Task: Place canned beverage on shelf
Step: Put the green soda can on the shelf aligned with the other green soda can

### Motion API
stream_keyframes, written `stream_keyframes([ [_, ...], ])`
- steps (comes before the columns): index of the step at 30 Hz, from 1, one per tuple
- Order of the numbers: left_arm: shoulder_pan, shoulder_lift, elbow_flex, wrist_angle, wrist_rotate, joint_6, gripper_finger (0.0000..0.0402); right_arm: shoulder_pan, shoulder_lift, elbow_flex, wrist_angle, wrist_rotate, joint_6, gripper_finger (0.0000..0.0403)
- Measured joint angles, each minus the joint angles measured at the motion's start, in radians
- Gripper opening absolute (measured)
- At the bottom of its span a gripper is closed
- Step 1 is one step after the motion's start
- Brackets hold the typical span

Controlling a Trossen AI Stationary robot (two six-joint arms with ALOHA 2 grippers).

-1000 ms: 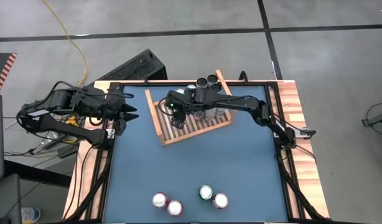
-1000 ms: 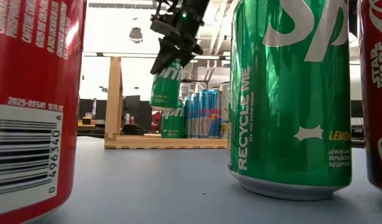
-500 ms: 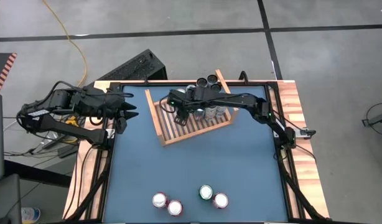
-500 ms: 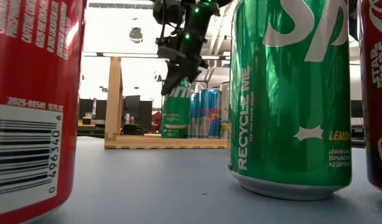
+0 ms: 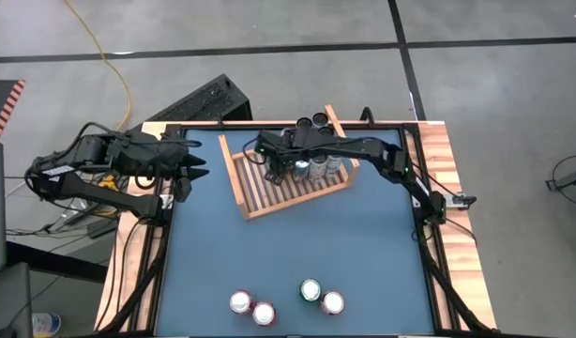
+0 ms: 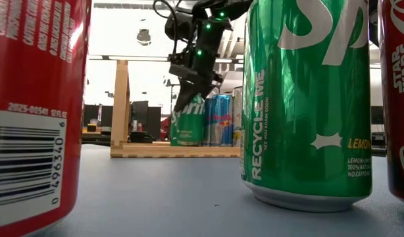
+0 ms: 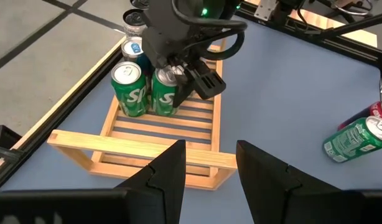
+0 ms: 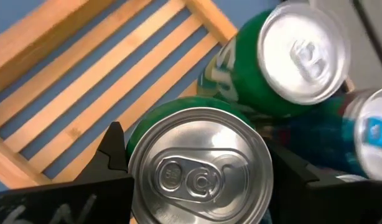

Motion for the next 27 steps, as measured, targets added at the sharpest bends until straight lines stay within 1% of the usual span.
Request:
stream_keyframes([
  [11,0.000,0.000,0.000,0.000,-0.011,0.000,0.0128,-0.010,0.000,-0.046,0.047,-0.056,0.000,0.0200],
  [13,0.000,0.000,0.000,0.000,-0.018,0.000,0.0128,-0.009,0.000,-0.046,0.044,-0.055,-0.001,0.0206],
  [20,0.000,0.000,0.000,0.000,-0.019,0.000,0.0128,-0.010,0.000,-0.046,0.048,-0.065,-0.001,0.0247],
  [27,0.000,0.000,0.000,0.000,-0.019,0.000,0.0128,-0.009,-0.001,-0.045,0.082,-0.076,-0.045,0.0253],
])
